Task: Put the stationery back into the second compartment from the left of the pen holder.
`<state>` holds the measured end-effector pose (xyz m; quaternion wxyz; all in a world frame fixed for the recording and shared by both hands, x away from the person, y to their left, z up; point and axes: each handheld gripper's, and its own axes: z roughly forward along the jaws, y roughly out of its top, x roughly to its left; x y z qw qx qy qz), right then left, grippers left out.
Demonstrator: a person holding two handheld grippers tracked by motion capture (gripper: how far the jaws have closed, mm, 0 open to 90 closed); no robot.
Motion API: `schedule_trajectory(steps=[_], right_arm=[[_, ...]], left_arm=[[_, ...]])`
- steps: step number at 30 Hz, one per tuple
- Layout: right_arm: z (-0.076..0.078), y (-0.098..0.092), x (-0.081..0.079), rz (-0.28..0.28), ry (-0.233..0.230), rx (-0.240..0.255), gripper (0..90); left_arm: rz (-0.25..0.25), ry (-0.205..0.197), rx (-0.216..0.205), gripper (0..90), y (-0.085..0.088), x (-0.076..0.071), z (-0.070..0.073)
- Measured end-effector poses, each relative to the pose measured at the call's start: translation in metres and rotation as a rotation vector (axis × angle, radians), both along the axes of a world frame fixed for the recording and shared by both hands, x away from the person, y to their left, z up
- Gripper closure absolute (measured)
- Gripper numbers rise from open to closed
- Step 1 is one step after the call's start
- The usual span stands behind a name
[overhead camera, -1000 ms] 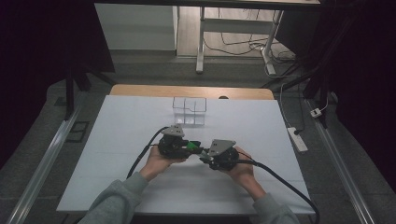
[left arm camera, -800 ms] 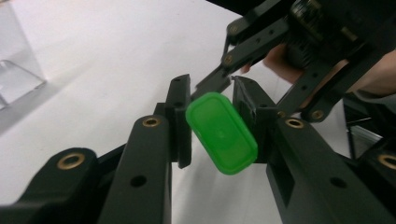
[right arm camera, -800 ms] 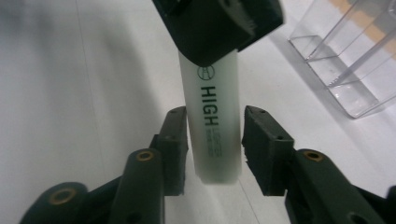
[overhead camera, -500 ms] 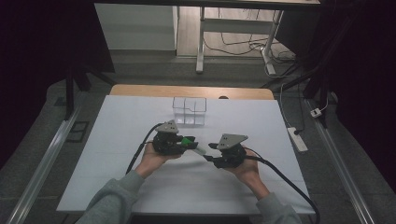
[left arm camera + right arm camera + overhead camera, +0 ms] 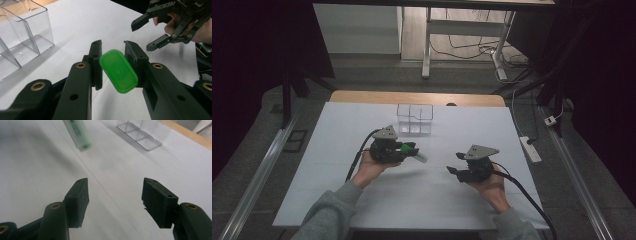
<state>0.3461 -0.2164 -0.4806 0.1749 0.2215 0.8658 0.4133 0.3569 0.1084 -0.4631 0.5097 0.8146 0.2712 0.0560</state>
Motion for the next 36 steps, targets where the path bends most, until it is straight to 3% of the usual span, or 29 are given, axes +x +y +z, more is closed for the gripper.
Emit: schedule_trajectory(steps=[9, 15, 25, 32, 36], right_arm=[[-0.002, -0.021, -0.008, -0.055, 0.011, 0.002, 37.3], [-0.005, -0.031, -0.012, -0.072, 0.013, -0.012, 36.9], [-0.009, -0.034, -0.012, -0.067, 0.02, -0.03, 36.9], [-0.01, -0.036, -0.012, -0.074, 0.021, -0.029, 36.9], [-0.011, -0.038, -0.012, -0.079, 0.022, -0.032, 36.9]], left_arm=[[0.012, -0.006, -0.002, 68.9, 0.006, 0.001, 0.004], [0.024, -0.021, -0.017, 68.8, 0.011, 0.006, 0.014], [0.051, -0.046, -0.009, 68.8, 0.017, 0.022, 0.033], [0.07, -0.046, -0.029, 68.8, 0.025, 0.035, 0.045], [0.073, -0.061, -0.011, 68.8, 0.026, 0.041, 0.053]])
